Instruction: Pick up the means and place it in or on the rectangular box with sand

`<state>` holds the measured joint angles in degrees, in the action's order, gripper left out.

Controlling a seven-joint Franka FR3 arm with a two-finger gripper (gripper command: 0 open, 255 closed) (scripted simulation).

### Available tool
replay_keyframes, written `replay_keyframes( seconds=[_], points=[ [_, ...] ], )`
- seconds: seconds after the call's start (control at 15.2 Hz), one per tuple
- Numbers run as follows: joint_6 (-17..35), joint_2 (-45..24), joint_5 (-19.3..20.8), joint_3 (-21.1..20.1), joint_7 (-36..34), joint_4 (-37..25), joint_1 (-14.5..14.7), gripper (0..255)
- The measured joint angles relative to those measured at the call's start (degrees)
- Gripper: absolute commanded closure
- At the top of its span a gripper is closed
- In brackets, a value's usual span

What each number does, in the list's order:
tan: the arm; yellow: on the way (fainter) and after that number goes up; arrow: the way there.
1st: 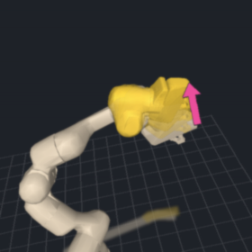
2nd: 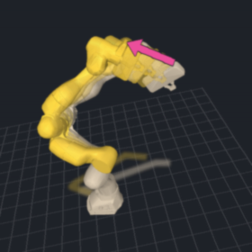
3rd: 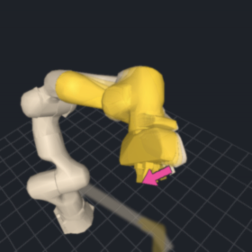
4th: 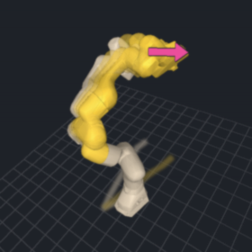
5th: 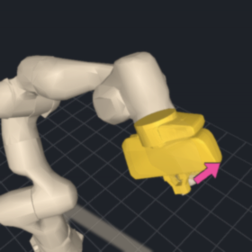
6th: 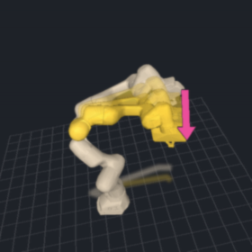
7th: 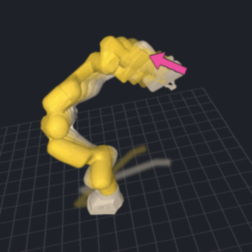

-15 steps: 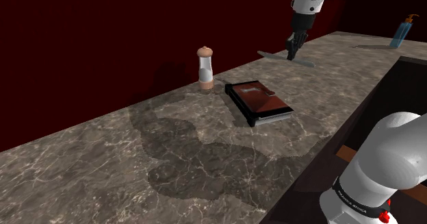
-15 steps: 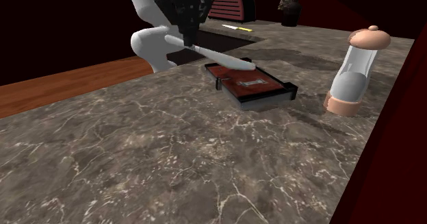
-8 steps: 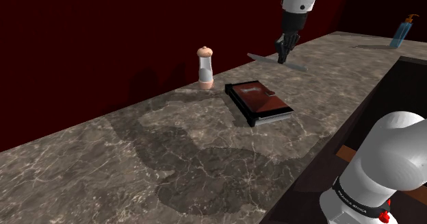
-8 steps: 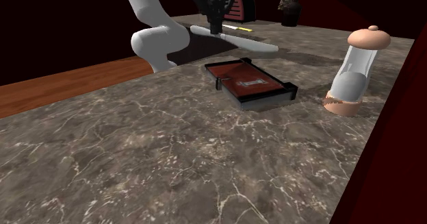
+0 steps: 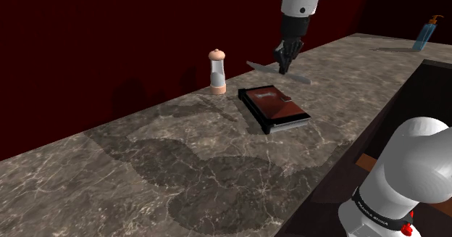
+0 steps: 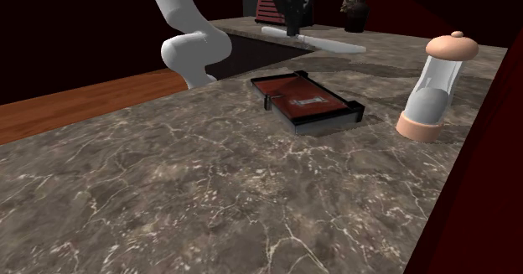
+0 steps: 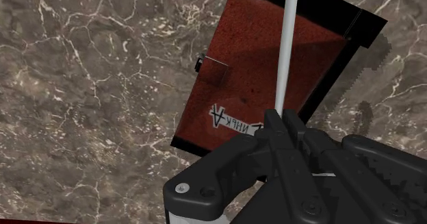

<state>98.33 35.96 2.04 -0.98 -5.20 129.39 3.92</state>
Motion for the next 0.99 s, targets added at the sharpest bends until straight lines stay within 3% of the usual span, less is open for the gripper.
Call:
replay_keyframes(
  seconds=[0.99],
  points=[
    [10.8, 0.7, 0.0, -0.2, -0.7, 11.6, 0.1, 255]
  ],
)
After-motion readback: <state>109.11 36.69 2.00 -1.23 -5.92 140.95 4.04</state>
